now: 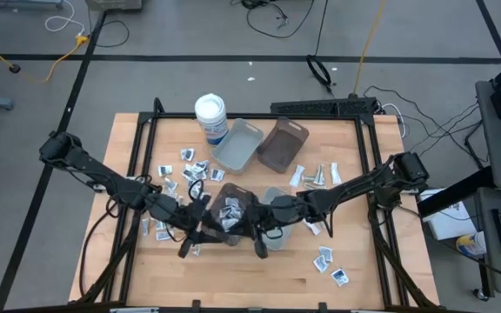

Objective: Pick & Place First Aid Supplies
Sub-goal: Put the blue alcohol pad into the bottom black bin

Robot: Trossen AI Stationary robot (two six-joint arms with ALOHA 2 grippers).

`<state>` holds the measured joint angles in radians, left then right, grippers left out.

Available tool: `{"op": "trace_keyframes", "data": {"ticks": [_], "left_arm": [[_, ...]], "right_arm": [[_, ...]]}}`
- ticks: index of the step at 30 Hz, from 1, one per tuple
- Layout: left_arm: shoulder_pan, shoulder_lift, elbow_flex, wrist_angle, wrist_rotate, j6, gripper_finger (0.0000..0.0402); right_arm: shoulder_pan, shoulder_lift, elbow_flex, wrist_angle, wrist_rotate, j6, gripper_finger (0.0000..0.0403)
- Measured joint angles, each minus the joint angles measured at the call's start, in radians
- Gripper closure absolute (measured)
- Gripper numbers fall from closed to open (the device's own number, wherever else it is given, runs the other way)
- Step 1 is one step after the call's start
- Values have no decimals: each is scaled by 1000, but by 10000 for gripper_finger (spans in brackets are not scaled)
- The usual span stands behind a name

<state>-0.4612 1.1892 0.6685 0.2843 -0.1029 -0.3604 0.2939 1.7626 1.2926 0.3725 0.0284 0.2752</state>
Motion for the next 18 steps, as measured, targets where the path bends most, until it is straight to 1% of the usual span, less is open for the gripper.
{"op": "trace_keyframes", "data": {"ticks": [3,5,13,18], "left_arm": [[1,0,0,5,-101,-16,245],[2,0,0,2,-127,-20,245],[1,0,0,30,-131,-7,245],[2,31,2,79,-80,26,245]], "right_arm": [[0,0,0,1,-1,0,403],[-1,0,0,-1,-2,0,403],[-2,-1,0,10,-3,-7,403],[-5,-2,0,20,-9,-17,403]]}}
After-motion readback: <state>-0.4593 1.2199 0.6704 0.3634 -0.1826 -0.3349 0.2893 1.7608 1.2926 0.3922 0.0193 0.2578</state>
